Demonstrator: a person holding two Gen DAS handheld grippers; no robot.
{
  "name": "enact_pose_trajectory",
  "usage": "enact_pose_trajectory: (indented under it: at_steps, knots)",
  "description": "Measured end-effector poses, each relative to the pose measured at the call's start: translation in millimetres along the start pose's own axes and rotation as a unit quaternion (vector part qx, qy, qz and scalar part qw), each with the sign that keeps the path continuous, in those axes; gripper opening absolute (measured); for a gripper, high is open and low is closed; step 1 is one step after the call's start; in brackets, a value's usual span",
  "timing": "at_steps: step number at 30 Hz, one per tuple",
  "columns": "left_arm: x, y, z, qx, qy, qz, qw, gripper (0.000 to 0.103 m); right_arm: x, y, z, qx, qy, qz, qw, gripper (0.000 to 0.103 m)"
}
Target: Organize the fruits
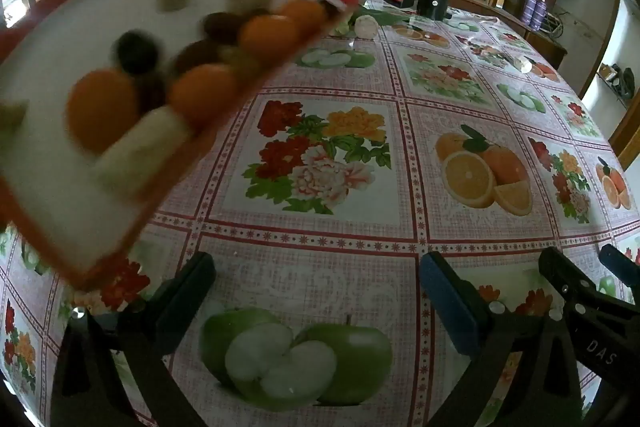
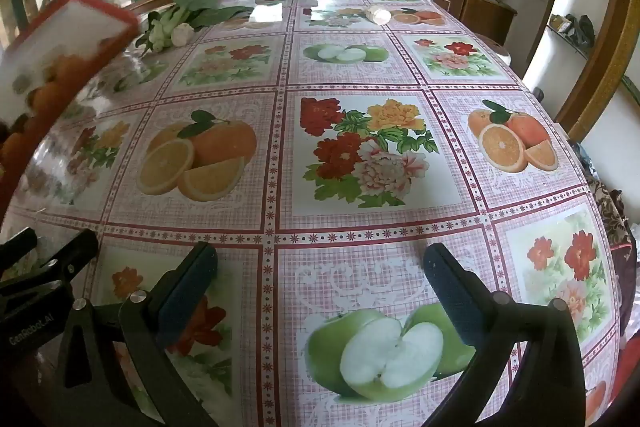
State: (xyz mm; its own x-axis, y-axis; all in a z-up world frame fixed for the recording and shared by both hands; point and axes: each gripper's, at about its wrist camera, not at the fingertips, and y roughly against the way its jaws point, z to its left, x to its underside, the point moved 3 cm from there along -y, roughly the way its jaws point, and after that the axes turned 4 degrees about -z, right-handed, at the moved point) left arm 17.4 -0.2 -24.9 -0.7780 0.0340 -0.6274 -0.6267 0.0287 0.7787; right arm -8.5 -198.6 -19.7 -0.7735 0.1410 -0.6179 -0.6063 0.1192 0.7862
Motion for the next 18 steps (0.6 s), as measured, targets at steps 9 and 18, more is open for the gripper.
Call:
enact_pose_trajectory:
  at_steps: [9, 18]
  knots:
    - [0.0, -0.1, 0.0, 0.000, 0.000, 0.001, 1.0000, 0.103, 0.2, 0.2, 0.0, 0.001, 0.001, -0.003, 1.000, 0.103]
    - [0.0, 0.0, 0.0, 0.000, 0.000, 0.000, 1.0000, 0.103, 0.1, 0.1, -0.1, 0.001, 0.001, -0.003, 1.000, 0.103]
